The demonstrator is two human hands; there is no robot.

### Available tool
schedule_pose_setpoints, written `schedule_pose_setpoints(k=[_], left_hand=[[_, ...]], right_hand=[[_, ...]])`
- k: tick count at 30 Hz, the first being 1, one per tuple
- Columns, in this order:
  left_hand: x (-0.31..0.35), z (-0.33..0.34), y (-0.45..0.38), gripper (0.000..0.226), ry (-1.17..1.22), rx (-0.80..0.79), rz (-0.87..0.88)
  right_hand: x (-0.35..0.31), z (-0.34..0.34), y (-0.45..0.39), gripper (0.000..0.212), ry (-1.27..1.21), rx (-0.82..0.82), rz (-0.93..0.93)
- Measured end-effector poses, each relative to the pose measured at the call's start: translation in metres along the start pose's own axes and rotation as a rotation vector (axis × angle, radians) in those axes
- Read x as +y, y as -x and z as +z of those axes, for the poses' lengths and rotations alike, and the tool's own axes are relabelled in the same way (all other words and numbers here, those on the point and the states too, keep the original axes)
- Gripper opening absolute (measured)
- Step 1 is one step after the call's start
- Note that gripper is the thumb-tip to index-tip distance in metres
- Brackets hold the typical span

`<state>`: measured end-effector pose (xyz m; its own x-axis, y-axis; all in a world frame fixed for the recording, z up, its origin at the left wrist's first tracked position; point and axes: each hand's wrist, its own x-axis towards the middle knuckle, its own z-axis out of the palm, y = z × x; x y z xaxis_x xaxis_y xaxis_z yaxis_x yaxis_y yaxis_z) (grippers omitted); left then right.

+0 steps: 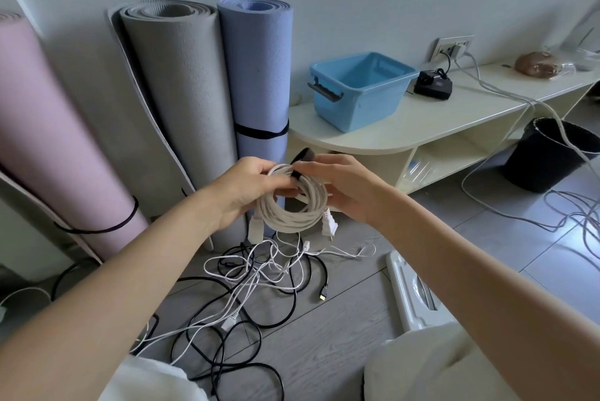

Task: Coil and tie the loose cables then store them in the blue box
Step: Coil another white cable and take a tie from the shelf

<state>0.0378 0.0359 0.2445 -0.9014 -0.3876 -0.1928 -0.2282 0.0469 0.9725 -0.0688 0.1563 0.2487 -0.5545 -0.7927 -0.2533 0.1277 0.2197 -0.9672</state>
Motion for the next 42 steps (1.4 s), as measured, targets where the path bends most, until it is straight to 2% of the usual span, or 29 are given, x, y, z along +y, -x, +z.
schedule_pose_setpoints(k=[5, 10, 13, 15, 17, 19, 21, 24, 26, 30, 33, 37, 42], left_hand=[[0.002, 0.002, 0.001, 0.007, 0.053, 0.076, 0.041], [0.005, 0.001, 0.001, 0.010, 0.143, -0.002, 0.014], [0.005, 0.001, 0.000, 0.010, 0.160, 0.010, 0.008], [0.007, 0.003, 0.000, 0.011, 0.188, 0.007, 0.015], [0.008, 0.004, 0.001, 0.010, 0.223, 0.004, 0.015], [0.008, 0.004, 0.000, 0.009, 0.228, -0.001, 0.009], [0.006, 0.003, -0.001, 0.008, 0.173, -0.010, 0.021], [0.006, 0.001, 0.000, 0.008, 0.002, -0.054, 0.100], [0.008, 0.000, 0.000, 0.010, -0.087, -0.093, 0.137], [0.007, 0.000, 0.000, 0.011, -0.222, -0.131, 0.200], [0.006, 0.000, -0.002, 0.010, -0.312, -0.090, 0.263], [0.006, 0.000, -0.001, 0.006, -0.403, -0.040, 0.305], [0.002, 0.006, -0.003, 0.004, -0.605, 0.056, 0.300]], right_hand=[[-0.001, 0.000, 0.001, 0.016, -0.087, 0.058, -0.077], [-0.002, 0.008, 0.000, 0.018, -0.006, 0.186, -0.234], [0.000, 0.009, -0.004, 0.038, 0.102, 0.244, -0.307], [0.001, 0.009, -0.005, 0.032, 0.141, 0.279, -0.330], [0.000, 0.009, -0.005, 0.017, 0.129, 0.324, -0.337], [-0.001, 0.008, -0.006, 0.014, 0.133, 0.334, -0.325], [-0.002, 0.008, -0.007, 0.019, 0.134, 0.301, -0.304], [-0.002, 0.007, -0.010, 0.043, 0.138, 0.263, -0.288], [-0.002, 0.006, -0.010, 0.046, 0.172, 0.254, -0.283], [0.003, 0.005, -0.012, 0.037, 0.201, 0.268, -0.222], [0.002, 0.008, -0.010, 0.040, 0.040, 0.247, -0.138], [-0.003, 0.004, -0.007, 0.022, -0.122, 0.132, 0.051], [-0.001, 0.002, -0.008, 0.013, -0.097, 0.128, 0.047]])
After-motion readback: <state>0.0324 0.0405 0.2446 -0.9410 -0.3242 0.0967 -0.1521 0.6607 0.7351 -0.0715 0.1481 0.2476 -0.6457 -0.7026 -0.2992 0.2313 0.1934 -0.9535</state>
